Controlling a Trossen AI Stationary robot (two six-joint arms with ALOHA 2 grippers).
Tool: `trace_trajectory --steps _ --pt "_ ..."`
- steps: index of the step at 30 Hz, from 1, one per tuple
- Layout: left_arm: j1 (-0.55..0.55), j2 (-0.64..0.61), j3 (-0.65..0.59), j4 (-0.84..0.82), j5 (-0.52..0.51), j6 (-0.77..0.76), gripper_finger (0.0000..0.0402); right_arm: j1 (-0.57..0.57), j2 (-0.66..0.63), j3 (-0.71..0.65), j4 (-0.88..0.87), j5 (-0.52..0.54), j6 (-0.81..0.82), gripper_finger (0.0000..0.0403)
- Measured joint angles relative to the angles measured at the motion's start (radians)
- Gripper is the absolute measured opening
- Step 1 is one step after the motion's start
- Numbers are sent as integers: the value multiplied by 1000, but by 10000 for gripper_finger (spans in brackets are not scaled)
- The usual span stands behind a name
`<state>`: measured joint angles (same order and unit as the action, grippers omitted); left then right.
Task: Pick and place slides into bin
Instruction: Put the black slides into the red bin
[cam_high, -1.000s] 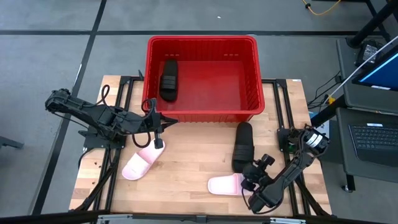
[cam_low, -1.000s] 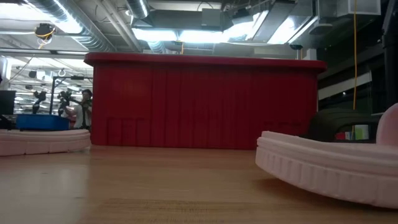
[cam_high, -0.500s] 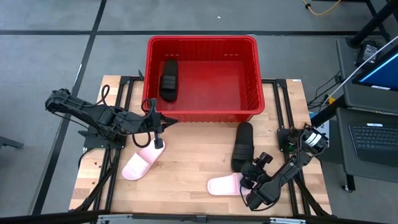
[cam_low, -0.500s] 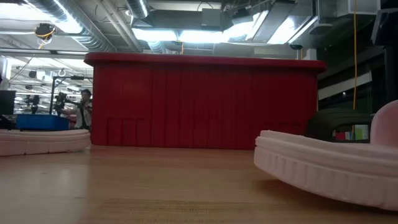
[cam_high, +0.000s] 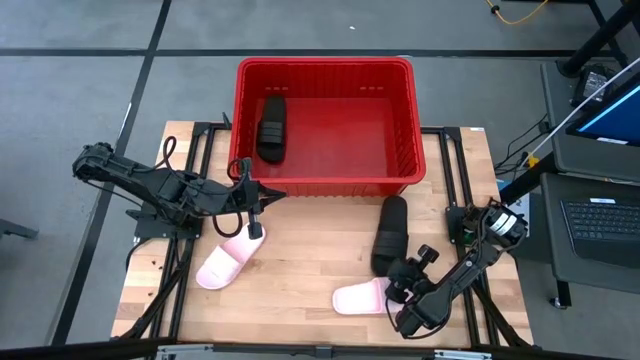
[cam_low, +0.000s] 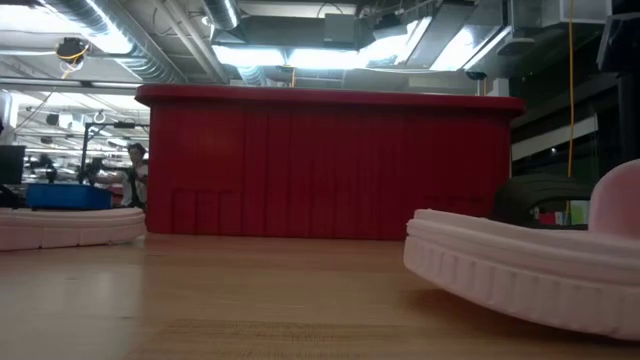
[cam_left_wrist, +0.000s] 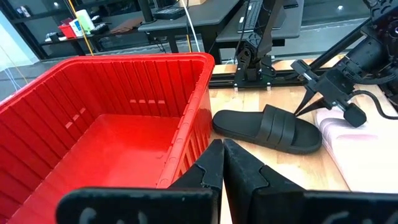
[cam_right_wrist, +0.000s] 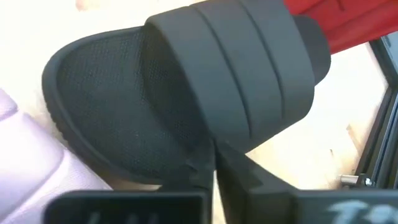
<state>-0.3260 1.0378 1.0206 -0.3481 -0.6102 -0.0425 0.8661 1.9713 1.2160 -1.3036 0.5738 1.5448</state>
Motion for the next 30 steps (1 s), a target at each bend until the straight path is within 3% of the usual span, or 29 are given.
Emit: trace_trajectory --steps 10,24,30 --pt "0 0 0 0 0 -15 2 0 0 0 -6 -10 38 12" --pt "0 0 0 0 0 -4 6 0 0 95 -89 -81 -93 13" --pt "0 0 0 -1 0 11 10 29 0 129 -90 -150 -356 12"
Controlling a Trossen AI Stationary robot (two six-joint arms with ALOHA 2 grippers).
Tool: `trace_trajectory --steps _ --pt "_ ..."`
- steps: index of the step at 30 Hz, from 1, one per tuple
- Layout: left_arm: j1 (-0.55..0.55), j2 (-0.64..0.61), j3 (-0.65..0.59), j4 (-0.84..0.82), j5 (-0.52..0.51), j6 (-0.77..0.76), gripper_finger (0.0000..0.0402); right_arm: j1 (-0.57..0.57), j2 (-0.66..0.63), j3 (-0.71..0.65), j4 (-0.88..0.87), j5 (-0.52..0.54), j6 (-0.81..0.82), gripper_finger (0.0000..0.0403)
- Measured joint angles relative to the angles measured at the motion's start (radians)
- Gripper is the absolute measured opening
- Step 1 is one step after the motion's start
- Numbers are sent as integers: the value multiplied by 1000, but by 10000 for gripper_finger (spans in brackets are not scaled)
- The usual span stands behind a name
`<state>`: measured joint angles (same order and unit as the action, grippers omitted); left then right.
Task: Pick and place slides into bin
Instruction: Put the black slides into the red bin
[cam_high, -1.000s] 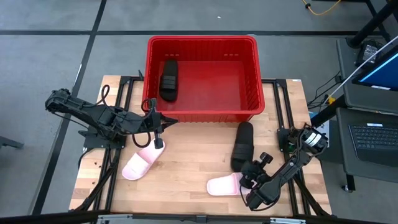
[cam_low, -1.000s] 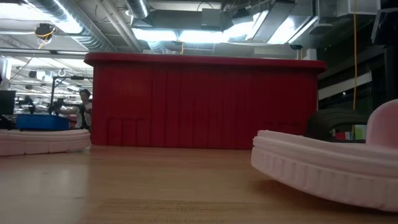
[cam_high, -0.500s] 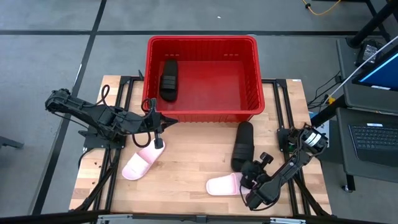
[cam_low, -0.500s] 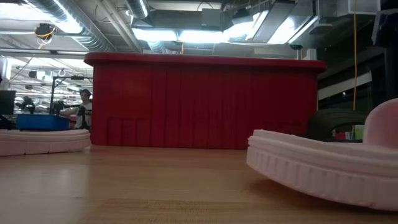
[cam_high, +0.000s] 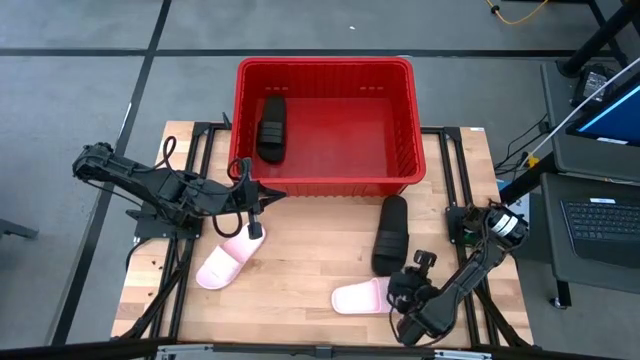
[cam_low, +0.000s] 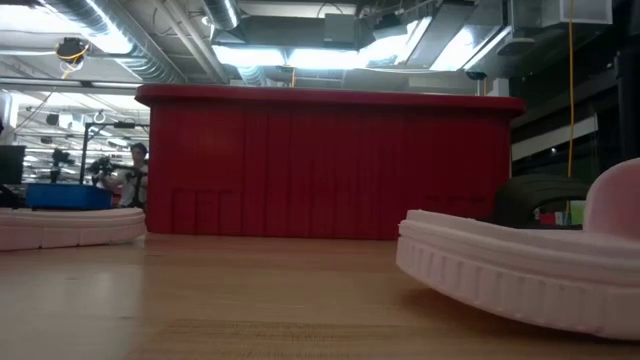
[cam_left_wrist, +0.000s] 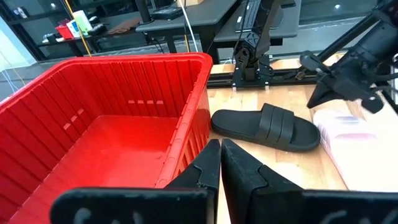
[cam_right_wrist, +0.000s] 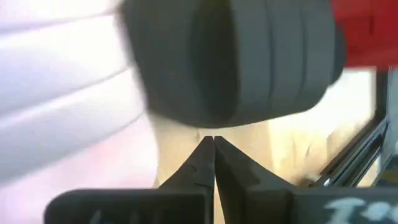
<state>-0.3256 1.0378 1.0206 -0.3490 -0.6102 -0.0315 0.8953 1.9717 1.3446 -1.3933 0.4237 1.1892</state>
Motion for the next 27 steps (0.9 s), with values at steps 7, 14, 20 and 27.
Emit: trace_trajectory --steps 7,14,20,27 --pt "0 0 0 0 0 0 7 -5 0 -15 33 1 -68 5" --pt "0 0 0 0 0 -4 9 -16 0 -49 75 20 -68 6" --pt "0 0 0 0 0 -10 10 -14 0 -49 35 30 -67 11" --pt "0 0 0 -2 0 -8 7 -14 0 -50 33 111 -66 29"
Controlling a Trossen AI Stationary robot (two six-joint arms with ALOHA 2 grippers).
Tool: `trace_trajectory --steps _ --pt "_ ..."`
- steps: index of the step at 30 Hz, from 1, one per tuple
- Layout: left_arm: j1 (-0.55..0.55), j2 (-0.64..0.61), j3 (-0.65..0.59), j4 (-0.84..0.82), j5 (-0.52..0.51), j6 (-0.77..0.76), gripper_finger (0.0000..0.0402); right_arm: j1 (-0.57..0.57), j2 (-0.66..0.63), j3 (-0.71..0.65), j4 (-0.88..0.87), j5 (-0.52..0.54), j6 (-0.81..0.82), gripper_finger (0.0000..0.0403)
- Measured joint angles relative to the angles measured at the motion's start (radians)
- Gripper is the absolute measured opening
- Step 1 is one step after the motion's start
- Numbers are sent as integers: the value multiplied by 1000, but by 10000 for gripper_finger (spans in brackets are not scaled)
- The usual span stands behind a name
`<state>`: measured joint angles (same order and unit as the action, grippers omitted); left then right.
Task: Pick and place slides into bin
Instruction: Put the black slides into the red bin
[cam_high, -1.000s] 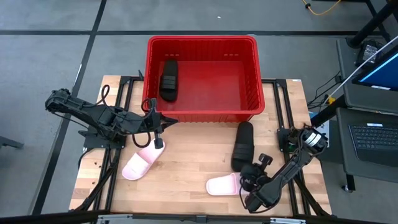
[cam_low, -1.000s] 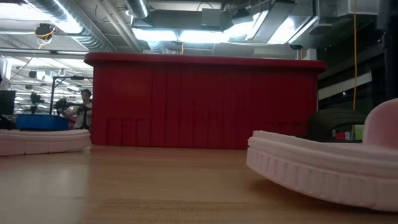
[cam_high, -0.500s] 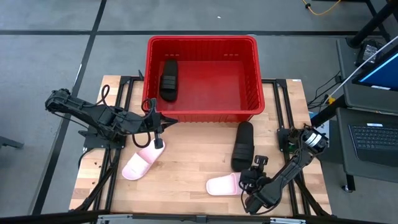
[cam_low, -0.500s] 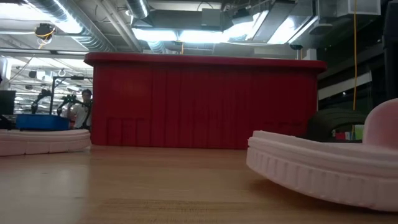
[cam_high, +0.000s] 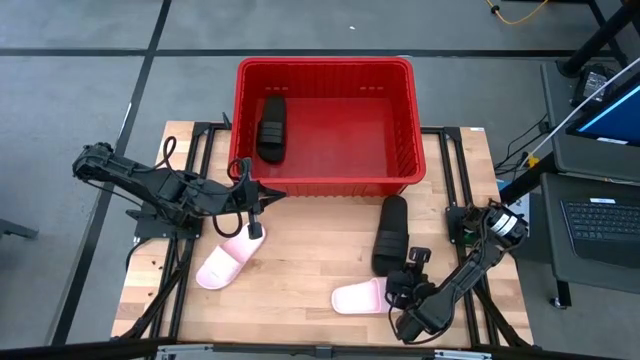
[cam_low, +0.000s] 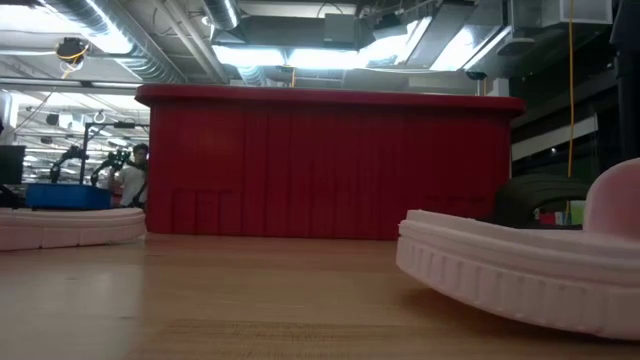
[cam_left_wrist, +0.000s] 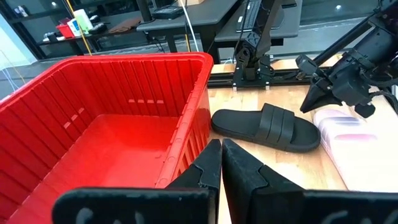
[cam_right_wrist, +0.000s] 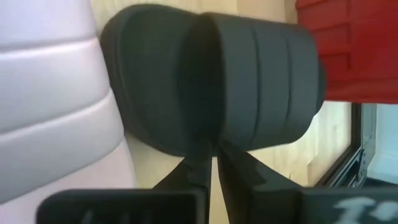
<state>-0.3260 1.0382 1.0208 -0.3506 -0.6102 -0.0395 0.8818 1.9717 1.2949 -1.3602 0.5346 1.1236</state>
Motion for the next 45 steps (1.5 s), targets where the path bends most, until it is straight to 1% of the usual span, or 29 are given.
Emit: trace_trajectory --steps 3,6,9,16,20,24,27,31,36,45 --pt "0 0 0 -4 0 0 10 0 0 0 -2 6 9 38" --pt "0 0 0 -10 0 0 12 0 0 -6 -5 4 81 55" --pt "0 0 0 -16 0 0 12 0 0 -10 -3 -12 126 84" --pt "0 0 0 -17 0 0 15 0 0 -10 -1 -13 124 168" --pt "0 0 0 -17 0 0 17 0 0 -31 17 -13 104 197" --pt "0 0 0 -17 0 0 16 0 0 -79 54 -11 106 204" --pt "0 0 0 -17 0 -6 17 0 0 -105 53 11 133 205" --pt "0 0 0 -17 0 -27 19 1 0 -118 49 30 173 205" --pt "0 0 0 -17 0 -29 19 1 0 -129 49 72 177 205" --pt "0 0 0 -16 0 -29 18 1 -1 -164 98 108 185 205"
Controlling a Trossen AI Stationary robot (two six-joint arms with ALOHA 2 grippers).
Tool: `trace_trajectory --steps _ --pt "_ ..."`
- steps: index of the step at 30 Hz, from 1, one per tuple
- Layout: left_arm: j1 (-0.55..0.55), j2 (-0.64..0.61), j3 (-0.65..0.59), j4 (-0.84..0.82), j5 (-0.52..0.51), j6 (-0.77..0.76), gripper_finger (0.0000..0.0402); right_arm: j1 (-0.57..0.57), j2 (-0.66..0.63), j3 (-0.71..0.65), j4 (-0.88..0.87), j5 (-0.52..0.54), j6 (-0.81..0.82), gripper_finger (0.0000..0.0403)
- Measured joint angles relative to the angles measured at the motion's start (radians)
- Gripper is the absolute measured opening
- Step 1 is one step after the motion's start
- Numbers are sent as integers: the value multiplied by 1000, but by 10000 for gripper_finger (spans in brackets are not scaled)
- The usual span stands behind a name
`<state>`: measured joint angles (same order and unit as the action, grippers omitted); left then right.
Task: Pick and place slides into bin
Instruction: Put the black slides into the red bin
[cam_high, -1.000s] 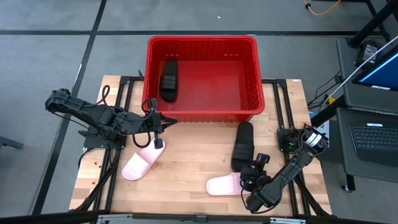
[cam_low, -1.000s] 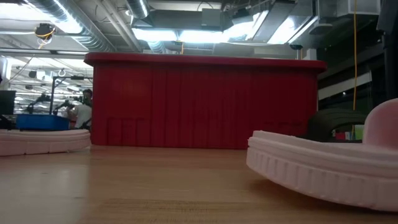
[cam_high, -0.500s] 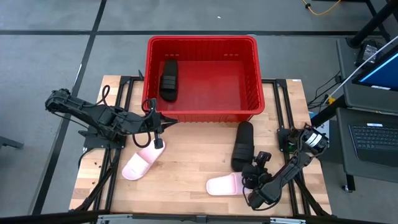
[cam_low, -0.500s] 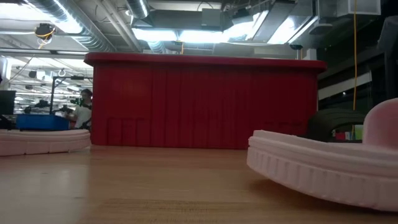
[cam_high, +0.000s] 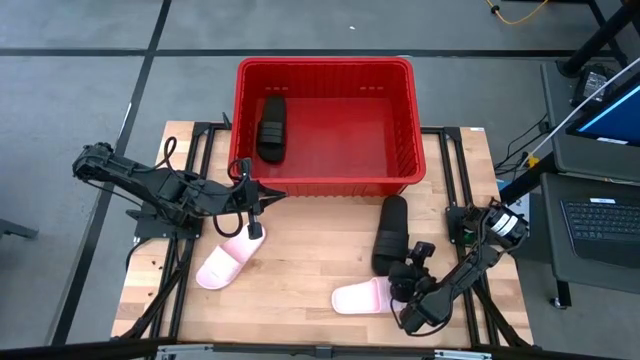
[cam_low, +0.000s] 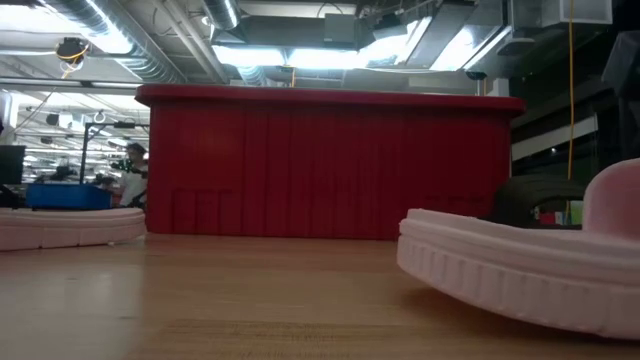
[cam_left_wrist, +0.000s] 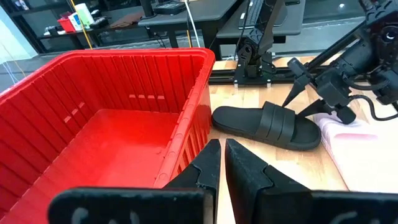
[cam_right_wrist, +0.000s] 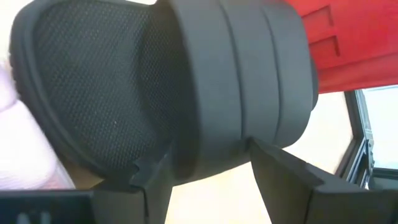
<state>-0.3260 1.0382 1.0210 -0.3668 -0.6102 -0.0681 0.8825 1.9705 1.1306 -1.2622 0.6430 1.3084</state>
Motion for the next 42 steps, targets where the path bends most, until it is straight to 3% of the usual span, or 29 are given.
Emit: trace_trajectory --steps 6,10,20,34,40,42 --pt "0 0 0 0 0 0 18 -1 -2 -35 30 26 3 205" --pt "0 0 0 0 0 -4 17 -5 -1 -52 28 78 95 205" --pt "0 0 0 0 0 -26 17 -18 1 -55 -22 71 108 195" --pt "0 0 0 0 0 -26 18 -24 1 -58 -24 70 214 114" --pt "0 0 0 0 0 -26 15 -23 1 -58 -16 34 218 24" --pt "0 0 0 0 0 -29 16 -23 1 -58 -13 16 218 14"
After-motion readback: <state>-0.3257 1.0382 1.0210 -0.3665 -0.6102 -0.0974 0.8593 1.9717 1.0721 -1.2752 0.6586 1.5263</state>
